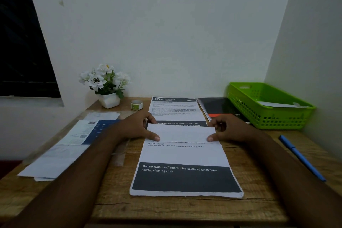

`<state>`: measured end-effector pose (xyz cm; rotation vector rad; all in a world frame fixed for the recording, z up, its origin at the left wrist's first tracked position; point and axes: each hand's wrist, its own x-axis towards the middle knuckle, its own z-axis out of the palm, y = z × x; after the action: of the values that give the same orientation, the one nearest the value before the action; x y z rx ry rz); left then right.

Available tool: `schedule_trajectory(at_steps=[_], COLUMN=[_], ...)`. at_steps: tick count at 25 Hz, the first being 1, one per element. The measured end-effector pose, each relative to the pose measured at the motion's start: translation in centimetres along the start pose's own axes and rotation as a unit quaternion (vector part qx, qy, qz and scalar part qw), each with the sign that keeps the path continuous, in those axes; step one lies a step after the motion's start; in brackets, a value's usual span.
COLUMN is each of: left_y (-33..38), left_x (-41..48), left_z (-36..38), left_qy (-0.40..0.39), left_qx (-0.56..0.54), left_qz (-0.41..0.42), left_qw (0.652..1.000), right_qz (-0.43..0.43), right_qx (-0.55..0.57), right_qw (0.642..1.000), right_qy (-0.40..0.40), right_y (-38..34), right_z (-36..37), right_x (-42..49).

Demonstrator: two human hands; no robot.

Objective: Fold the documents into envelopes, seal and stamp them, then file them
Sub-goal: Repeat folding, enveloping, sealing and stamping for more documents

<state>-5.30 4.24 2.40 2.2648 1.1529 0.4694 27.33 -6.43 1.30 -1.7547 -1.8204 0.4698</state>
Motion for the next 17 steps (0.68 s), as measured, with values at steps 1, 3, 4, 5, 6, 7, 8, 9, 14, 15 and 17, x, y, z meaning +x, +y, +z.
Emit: schedule_trajectory(at_steps=[1, 3, 4, 5, 6, 7, 8, 9, 14, 15, 17], left_y=[0.1, 0.2, 0.3, 0.3, 0.3, 0.3, 0.3, 0.3, 0.4, 0.4, 0.3], left_x=[0.0, 0.1, 0.1, 0.1, 0.1, 0.1, 0.1, 0.1, -0.3, -0.3, -0.1], left_z=[0.0, 0.0, 0.0, 0.0, 0.0, 0.0, 0.0, -0.1, -0.3, -0.3, -0.5], left_qy=[-0.002, -0.006, -0.006, -0.005, -0.004, -0.004, -0.009, -0.015, -0.022, -0.024, -0.041], left_qx=[-0.009, -0.018, -0.018, -0.015, -0.010, -0.008, -0.011, -0.021, -0.054, -0.060, -0.074], left_qz=[0.004, 0.016, 0.022, 0.025, 0.026, 0.028, 0.031, 0.034, 0.028, 0.028, 0.034], left_qw=[1.000, 1.000, 1.000, 1.000, 1.000, 1.000, 0.999, 0.999, 0.998, 0.998, 0.996], right_qz=[0.000, -0.014, -0.026, -0.030, -0.035, -0.035, -0.039, -0.043, -0.059, -0.058, -0.053], right_qx=[0.015, 0.025, 0.025, 0.027, 0.032, 0.037, 0.041, 0.044, 0.047, 0.044, 0.047], right_qw=[1.000, 0.999, 0.999, 0.999, 0.999, 0.998, 0.998, 0.998, 0.996, 0.996, 0.996], right_qy=[-0.008, -0.014, -0.015, -0.017, -0.019, -0.024, -0.028, -0.031, -0.053, -0.058, -0.060], right_y=[-0.2, -0.8, -1.0, -1.3, -1.3, -1.5, -1.5, -1.6, -1.6, -1.7, -1.6], right_z=[-0.1, -0.2, -0.2, -0.3, -0.4, -0.4, -0.5, -0.6, -0.8, -0.8, -0.8], right_x=[-0.1, -0.4, -0.5, -0.6, -0.5, -0.7, -0.7, -0.7, -1.0, -1.0, -0.9])
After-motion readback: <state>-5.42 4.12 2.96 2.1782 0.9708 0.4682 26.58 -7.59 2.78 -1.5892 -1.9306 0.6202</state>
